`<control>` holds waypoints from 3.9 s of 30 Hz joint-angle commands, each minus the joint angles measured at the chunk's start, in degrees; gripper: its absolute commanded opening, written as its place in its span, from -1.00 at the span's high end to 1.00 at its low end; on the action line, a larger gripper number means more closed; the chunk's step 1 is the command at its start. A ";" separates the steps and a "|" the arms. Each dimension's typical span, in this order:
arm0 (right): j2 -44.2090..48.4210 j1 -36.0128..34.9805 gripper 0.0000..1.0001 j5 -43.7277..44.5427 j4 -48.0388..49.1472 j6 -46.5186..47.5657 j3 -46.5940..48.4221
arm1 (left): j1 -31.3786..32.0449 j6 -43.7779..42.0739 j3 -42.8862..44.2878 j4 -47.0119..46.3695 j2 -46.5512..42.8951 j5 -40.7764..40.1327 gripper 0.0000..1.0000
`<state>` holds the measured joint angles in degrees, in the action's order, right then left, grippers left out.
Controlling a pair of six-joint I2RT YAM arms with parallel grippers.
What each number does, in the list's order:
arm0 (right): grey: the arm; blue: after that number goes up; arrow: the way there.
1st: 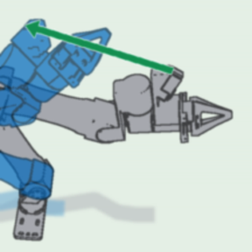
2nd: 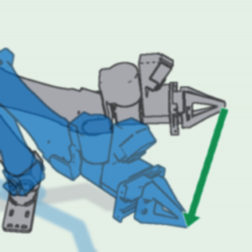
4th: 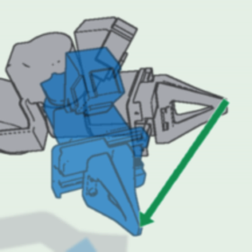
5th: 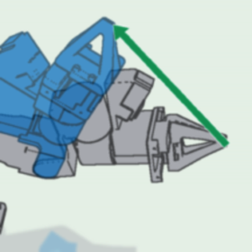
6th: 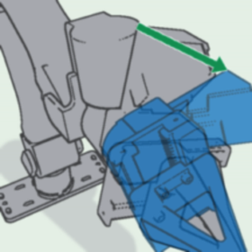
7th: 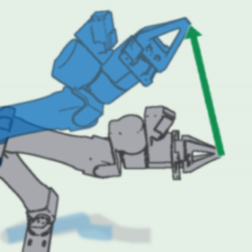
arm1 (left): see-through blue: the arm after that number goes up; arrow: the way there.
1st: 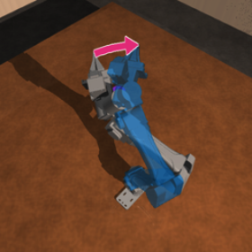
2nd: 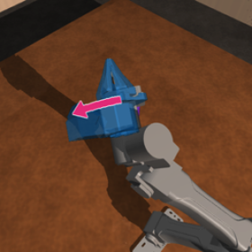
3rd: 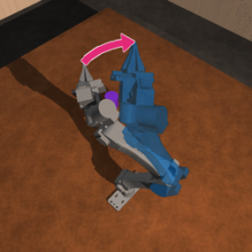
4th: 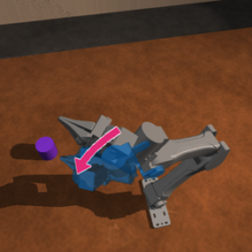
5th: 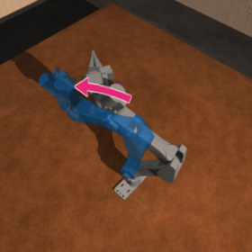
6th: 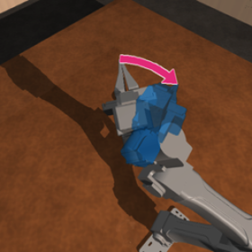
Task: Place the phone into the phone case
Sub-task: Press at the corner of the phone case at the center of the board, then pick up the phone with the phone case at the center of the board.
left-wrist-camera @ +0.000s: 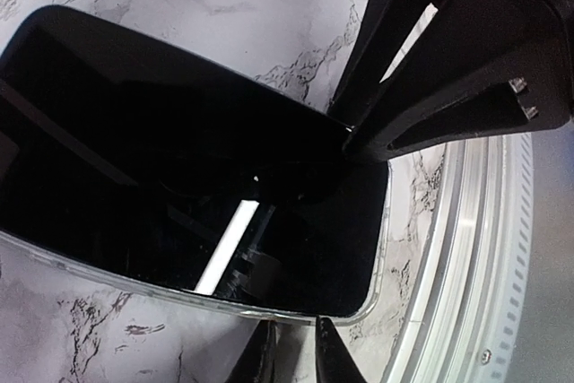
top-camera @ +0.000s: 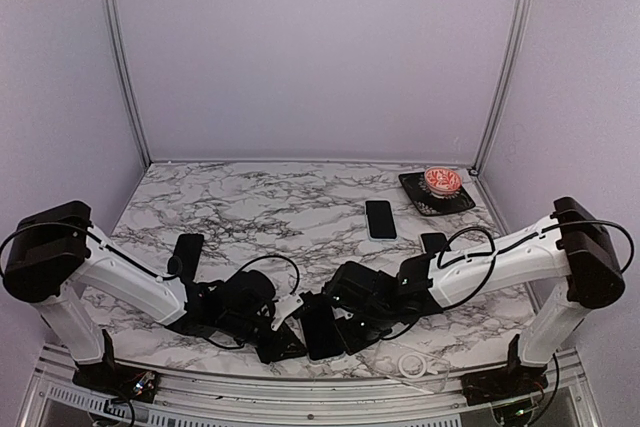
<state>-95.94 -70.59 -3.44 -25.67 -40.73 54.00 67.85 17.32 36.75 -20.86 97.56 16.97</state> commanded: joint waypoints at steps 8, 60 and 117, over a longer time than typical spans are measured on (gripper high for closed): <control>-0.47 -1.82 0.56 0.19 -1.20 -0.33 3.75 | 0.96 -2.73 -2.09 -3.01 -1.67 1.26 0.60; -1.19 15.72 0.66 -0.30 4.53 18.01 4.05 | 1.01 40.62 1.83 6.22 -4.69 -34.80 0.30; -7.24 -1.66 -0.97 12.01 -10.03 0.74 15.90 | -6.04 25.93 1.74 13.17 -17.51 -43.73 -0.43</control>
<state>-99.96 -71.77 7.05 -32.82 -35.97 66.11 63.29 47.37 37.78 -16.14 83.74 -18.83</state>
